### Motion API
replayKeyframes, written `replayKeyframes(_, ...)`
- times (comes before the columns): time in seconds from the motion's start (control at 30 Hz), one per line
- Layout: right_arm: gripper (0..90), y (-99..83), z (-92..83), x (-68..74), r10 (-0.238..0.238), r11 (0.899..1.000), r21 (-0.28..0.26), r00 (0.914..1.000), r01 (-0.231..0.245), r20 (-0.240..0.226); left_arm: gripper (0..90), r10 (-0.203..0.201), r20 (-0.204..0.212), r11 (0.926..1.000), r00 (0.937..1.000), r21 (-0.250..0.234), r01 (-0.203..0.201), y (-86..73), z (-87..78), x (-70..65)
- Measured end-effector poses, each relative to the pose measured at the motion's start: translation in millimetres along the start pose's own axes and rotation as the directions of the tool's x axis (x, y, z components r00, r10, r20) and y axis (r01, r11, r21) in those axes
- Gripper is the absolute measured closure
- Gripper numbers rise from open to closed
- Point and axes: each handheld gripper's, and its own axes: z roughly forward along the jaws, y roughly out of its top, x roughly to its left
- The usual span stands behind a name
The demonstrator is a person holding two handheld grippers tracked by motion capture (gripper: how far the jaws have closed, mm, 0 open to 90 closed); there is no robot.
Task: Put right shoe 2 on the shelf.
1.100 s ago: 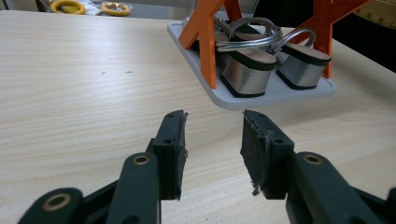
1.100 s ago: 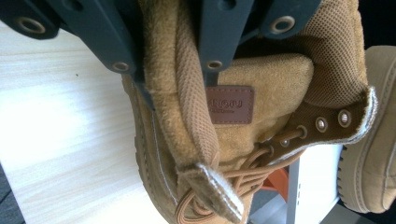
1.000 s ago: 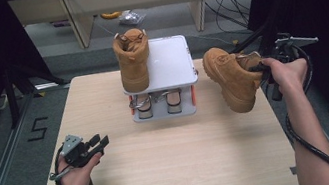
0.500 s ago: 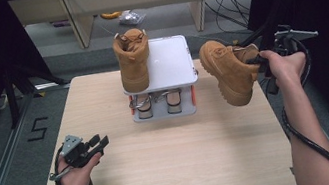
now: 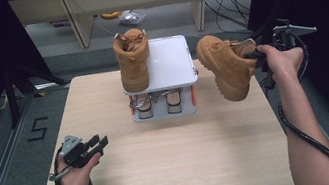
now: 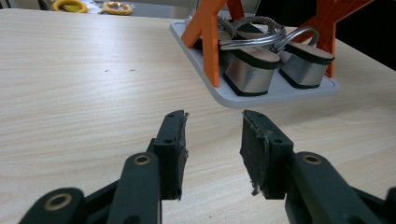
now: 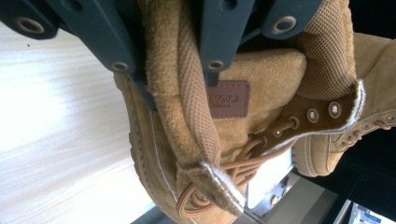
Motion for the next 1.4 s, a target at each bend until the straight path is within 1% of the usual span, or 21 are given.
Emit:
replayKeyframes(0.03, 82.1, 0.0, 0.2, 1.6, -0.003, 1.0, 0.0, 1.0, 0.003, 0.005, 59.6, -0.002, 0.0, 1.0, 1.0, -0.003, 0.002, -0.1, 0.0, 0.2)
replayKeyframes(0.07, 82.1, 1.4, -1.0, 0.9, -0.036, 0.999, 0.008, 0.9991, 0.036, 0.025, 59.6, -0.002, 0.0, 1.0, 1.0, -0.003, 0.002, -0.1, 0.0, 0.3)
replayKeyframes(0.1, 82.1, 1.2, -0.6, 2.5, -0.015, 1.0, 0.015, 0.9997, 0.015, 0.019, 59.6, -0.002, 0.0, 1.0, 1.0, -0.004, 0.002, -0.2, -0.1, 0.5)
replayKeyframes(0.2, 82.1, 2.2, 0.1, 5.6, 0.002, 1.0, 0.001, 1.0, -0.002, 0.005, 59.7, -0.001, -0.003, 1.0, 1.0, -0.002, 0.001, -0.3, -0.4, 1.2)
replayKeyframes(0.23, 82.1, 2.3, -0.1, 4.4, -0.017, 1.0, -0.003, 0.9998, 0.017, -0.006, 59.7, -0.002, -0.003, 1.0, 1.0, -0.002, 0.002, -0.5, -0.3, 1.2)
replayKeyframes(0.33, 82.1, 3.2, 0.4, 7.5, -0.01, 1.0, -0.014, 0.9999, 0.01, -0.002, 59.7, -0.002, -0.003, 1.0, 1.0, -0.001, 0.002, -0.7, -0.1, 1.1)
replayKeyframes(0.37, 82.1, 3.7, 0.5, 9.2, 0.012, 1.0, -0.009, 0.9998, -0.012, -0.018, 59.7, -0.002, -0.002, 1.0, 1.0, 0.0, 0.002, -0.8, 0.0, 0.9)
replayKeyframes(0.4, 82.0, 4.3, 0.4, 11.6, 0.0, 1.0, -0.016, 1.0, 0.0, 0.005, 59.7, 0.0, -0.002, 1.0, 1.0, 0.002, 0.0, -0.9, 0.1, 0.9)
replayKeyframes(0.43, 82.0, 4.4, 1.0, 12.1, -0.003, 1.0, -0.027, 0.9999, 0.002, -0.015, 59.7, 0.0, -0.002, 1.0, 1.0, 0.002, 0.0, -0.9, 0.1, 0.9)
replayKeyframes(0.47, 82.0, 4.2, -0.2, 12.1, -0.015, 1.0, -0.012, 0.9998, 0.015, -0.017, 59.7, 0.0, -0.003, 1.0, 1.0, 0.001, 0.0, -1.0, 0.1, 0.9)
replayKeyframes(0.5, 81.9, 5.0, 0.2, 13.2, -0.023, 0.999, -0.025, 0.9993, 0.022, -0.028, 59.7, -0.002, -0.003, 1.0, 1.0, 0.0, 0.002, -1.0, 0.1, 0.9)
replayKeyframes(0.6, 81.8, 5.9, 0.8, 18.3, -0.007, 1.0, -0.031, 0.9997, 0.007, -0.023, 59.7, -0.002, -0.004, 1.0, 1.0, -0.001, 0.002, -1.2, 0.0, 0.8)
replayKeyframes(0.77, 81.7, 7.1, 1.6, 23.6, -0.005, 0.999, -0.034, 0.9996, 0.004, -0.029, 59.6, -0.003, -0.003, 1.0, 1.0, 0.0, 0.003, -1.3, 0.1, 0.9)
replayKeyframes(0.83, 81.7, 7.5, 1.8, 25.1, -0.015, 0.999, -0.034, 0.9994, 0.014, -0.032, 59.6, -0.003, -0.003, 1.0, 1.0, 0.0, 0.003, -1.3, 0.1, 0.9)
replayKeyframes(1.0, 81.6, 8.1, 3.7, 28.1, -0.018, 0.999, -0.043, 0.9991, 0.016, -0.037, 59.5, -0.003, -0.004, 1.0, 1.0, 0.0, 0.003, -1.6, -0.4, 1.3)
replayKeyframes(1.03, 81.6, 8.6, 3.4, 30.8, 0.004, 1.0, -0.031, 0.9991, -0.005, -0.042, 59.6, -0.004, -0.006, 1.0, 1.0, 0.0, 0.004, -1.6, -0.3, 1.5)
replayKeyframes(1.13, 81.6, 9.2, 3.9, 31.7, -0.006, 0.999, -0.035, 0.9989, 0.005, -0.046, 59.7, -0.006, -0.006, 1.0, 1.0, 0.0, 0.006, -1.7, -0.3, 1.6)
replayKeyframes(1.17, 81.6, 9.5, 4.5, 33.8, -0.018, 0.999, -0.04, 0.999, 0.017, -0.04, 59.7, -0.004, -0.005, 1.0, 1.0, 0.001, 0.004, -1.8, -0.2, 1.5)
replayKeyframes(1.2, 81.6, 9.6, 4.5, 35.2, -0.011, 0.999, -0.04, 0.999, 0.009, -0.044, 59.6, -0.004, -0.005, 1.0, 1.0, 0.001, 0.004, -1.8, -0.2, 1.5)
replayKeyframes(1.23, 81.6, 10.0, 4.5, 35.6, -0.022, 0.999, -0.038, 0.9988, 0.02, -0.043, 59.7, -0.004, -0.006, 1.0, 1.0, 0.001, 0.004, -1.8, -0.3, 1.5)
replayKeyframes(1.4, 81.5, 9.9, 6.6, 41.2, -0.017, 0.999, -0.042, 0.9984, 0.015, -0.054, 59.7, -0.005, -0.008, 1.0, 1.0, 0.0, 0.005, -1.7, -0.8, 2.0)
